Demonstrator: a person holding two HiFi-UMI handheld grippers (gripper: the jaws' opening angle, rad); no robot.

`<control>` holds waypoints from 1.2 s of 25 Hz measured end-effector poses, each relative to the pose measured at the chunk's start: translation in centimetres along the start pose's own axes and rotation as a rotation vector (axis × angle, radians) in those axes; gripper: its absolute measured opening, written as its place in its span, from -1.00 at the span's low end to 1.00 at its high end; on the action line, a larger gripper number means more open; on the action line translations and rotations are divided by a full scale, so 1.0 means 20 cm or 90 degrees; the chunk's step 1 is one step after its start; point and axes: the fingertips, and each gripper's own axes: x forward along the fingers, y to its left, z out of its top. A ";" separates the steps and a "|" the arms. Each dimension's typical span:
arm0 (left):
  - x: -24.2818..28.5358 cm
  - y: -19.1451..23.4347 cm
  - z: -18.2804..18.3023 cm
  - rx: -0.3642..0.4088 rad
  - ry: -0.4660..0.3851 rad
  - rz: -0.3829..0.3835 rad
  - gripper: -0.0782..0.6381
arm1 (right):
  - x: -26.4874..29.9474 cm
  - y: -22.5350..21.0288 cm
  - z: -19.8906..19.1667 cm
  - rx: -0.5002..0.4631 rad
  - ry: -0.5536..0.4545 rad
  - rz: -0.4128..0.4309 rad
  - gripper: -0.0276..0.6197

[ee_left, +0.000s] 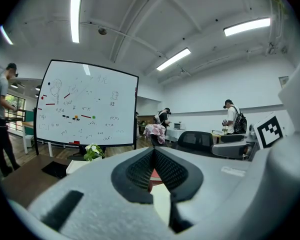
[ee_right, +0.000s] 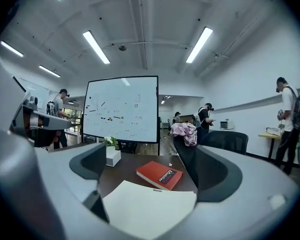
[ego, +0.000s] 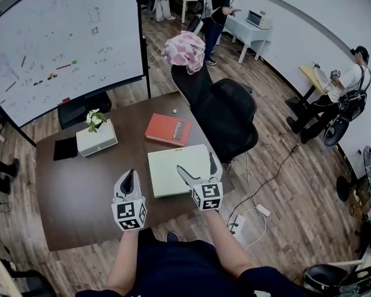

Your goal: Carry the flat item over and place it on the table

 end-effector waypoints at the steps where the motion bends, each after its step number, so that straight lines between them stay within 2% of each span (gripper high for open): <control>1: 0.00 0.00 0.00 0.001 0.000 0.000 -0.79 | -0.01 -0.01 0.01 -0.005 -0.007 -0.012 0.72; 2: 0.00 0.00 -0.01 0.002 0.001 0.000 -0.79 | -0.03 -0.02 0.03 -0.006 -0.017 -0.028 0.36; 4: 0.00 0.00 -0.01 0.002 0.003 0.001 -0.79 | -0.07 -0.06 0.05 0.009 -0.036 -0.051 -0.82; 5: 0.00 0.00 -0.01 0.001 0.003 0.002 -0.79 | -0.08 -0.07 0.06 0.018 -0.040 -0.051 -0.90; 8: 0.00 0.00 0.00 -0.001 0.002 0.003 -0.79 | -0.08 -0.06 0.07 0.024 -0.034 -0.039 -0.90; 14: 0.00 0.01 0.00 0.005 -0.004 0.011 -0.79 | -0.09 -0.09 0.07 0.010 -0.035 -0.061 -0.90; 21: -0.01 0.01 0.00 0.019 -0.016 0.018 -0.79 | -0.10 -0.08 0.04 0.021 -0.022 -0.052 -0.90; 24: -0.01 0.03 0.02 0.029 -0.023 0.035 -0.79 | -0.09 -0.07 0.04 0.019 -0.022 -0.048 -0.90; 30: -0.02 0.04 0.02 0.023 -0.026 0.036 -0.79 | -0.08 -0.06 0.03 0.023 -0.018 -0.038 -0.90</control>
